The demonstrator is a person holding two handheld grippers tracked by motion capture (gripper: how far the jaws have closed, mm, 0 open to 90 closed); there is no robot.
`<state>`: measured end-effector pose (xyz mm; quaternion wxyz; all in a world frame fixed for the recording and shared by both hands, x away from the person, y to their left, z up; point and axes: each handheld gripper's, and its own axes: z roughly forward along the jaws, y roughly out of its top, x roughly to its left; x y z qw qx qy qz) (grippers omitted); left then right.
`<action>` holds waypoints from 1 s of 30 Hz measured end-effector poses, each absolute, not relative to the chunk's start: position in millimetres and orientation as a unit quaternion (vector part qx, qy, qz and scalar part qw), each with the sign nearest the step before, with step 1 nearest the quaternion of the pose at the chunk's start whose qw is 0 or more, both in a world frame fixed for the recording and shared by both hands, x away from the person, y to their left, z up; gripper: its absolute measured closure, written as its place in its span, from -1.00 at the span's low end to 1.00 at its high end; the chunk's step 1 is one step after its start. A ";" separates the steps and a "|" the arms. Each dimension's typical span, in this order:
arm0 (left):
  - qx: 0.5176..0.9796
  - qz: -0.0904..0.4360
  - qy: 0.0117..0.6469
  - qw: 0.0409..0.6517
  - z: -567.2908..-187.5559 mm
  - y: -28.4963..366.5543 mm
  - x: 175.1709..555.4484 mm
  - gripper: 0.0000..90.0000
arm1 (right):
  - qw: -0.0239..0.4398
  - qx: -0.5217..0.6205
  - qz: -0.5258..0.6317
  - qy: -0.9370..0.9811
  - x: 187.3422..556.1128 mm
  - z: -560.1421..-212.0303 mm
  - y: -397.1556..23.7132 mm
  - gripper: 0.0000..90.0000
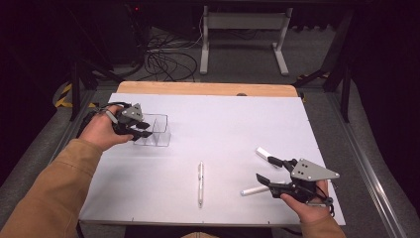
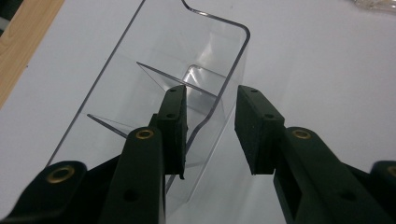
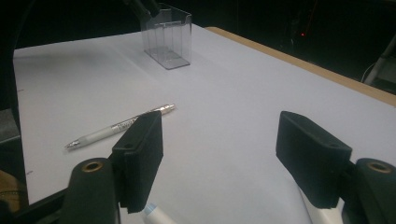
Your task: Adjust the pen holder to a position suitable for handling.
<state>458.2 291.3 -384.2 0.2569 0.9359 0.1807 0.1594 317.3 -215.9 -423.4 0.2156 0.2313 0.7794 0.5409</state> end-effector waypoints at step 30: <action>0.968 0.107 0.157 0.167 -393.7 273.5 466.7 0.83 | 0.206 0.230 0.541 0.782 319.1 -427.2 -215.3 -0.29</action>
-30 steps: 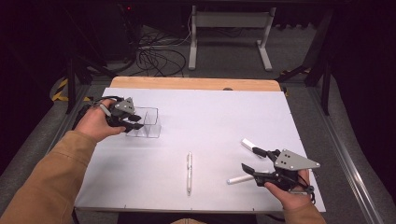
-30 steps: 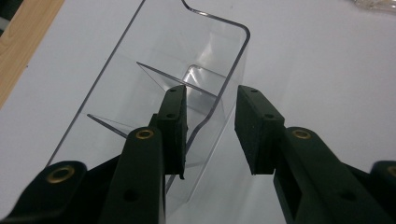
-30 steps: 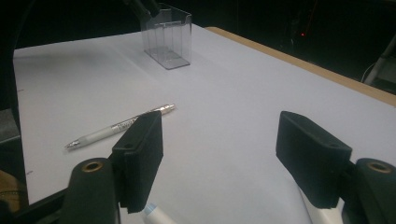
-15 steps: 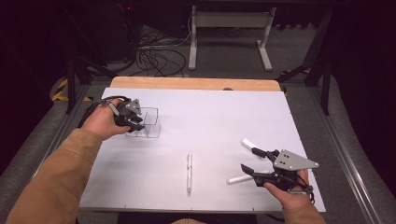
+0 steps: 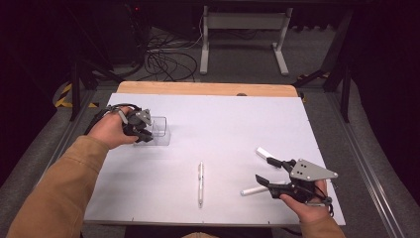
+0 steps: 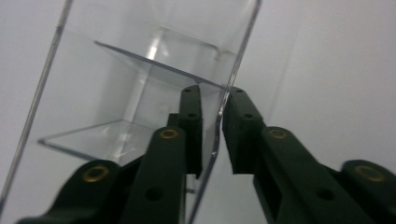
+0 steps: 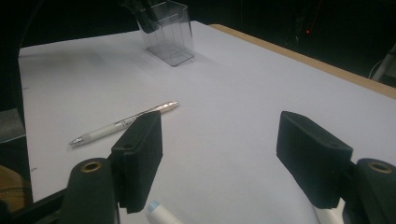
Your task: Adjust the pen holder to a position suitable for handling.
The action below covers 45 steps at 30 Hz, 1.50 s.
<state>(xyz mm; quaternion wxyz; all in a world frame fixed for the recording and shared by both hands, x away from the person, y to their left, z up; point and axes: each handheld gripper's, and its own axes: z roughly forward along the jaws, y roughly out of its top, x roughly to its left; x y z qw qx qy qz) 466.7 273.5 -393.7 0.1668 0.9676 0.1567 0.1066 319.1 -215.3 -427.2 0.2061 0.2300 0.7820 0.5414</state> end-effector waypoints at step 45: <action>0.982 0.078 0.003 0.173 -380.9 113.7 463.9 0.94 | 0.201 0.228 0.544 0.783 318.4 -427.9 -216.9 -0.30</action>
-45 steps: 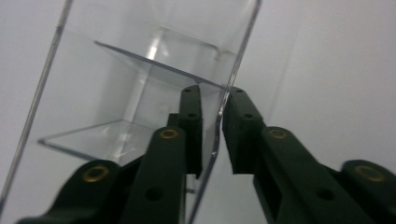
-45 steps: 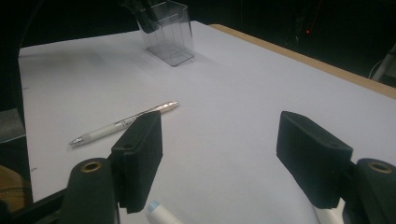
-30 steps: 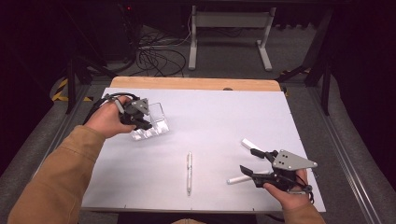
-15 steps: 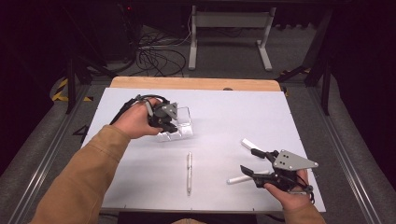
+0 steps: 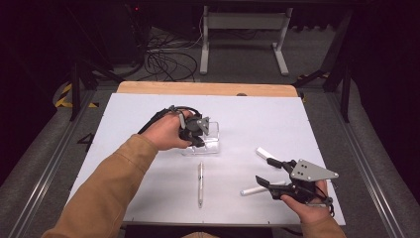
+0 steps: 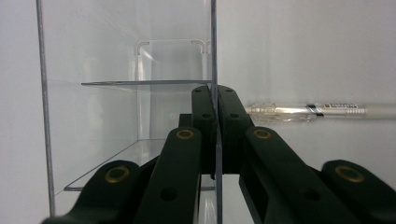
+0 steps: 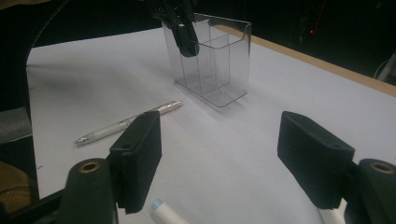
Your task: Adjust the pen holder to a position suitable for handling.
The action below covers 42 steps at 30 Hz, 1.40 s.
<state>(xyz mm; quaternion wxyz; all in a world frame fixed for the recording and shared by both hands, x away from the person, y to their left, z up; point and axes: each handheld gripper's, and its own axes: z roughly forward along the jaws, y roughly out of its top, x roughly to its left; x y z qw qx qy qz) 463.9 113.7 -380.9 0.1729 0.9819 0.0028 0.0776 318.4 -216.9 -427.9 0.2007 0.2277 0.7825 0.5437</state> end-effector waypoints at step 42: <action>0.937 0.117 0.084 0.319 -362.6 148.5 443.4 0.21 | 0.203 0.228 0.542 0.783 317.3 -427.7 -216.2 -0.31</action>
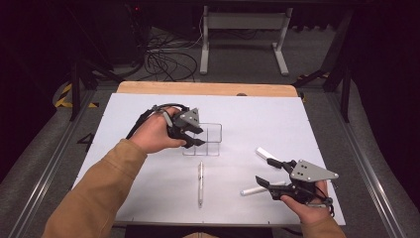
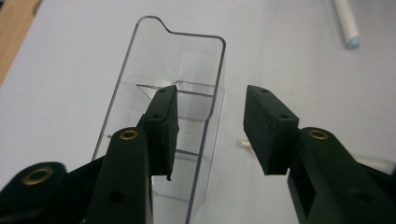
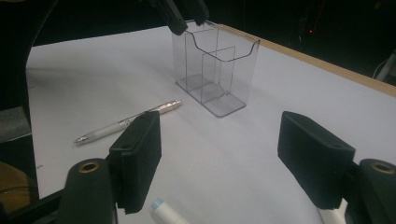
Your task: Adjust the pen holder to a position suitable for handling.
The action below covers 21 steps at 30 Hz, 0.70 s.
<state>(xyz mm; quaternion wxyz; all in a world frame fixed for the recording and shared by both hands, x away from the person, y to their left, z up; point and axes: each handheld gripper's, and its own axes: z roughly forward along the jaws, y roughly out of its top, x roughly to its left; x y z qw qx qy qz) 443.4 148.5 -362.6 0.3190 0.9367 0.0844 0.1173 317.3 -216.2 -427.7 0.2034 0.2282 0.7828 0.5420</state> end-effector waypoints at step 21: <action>0.892 0.136 0.128 0.411 -353.9 177.5 407.0 -0.02 | 0.203 0.229 0.538 0.785 317.1 -428.9 -213.8 -0.32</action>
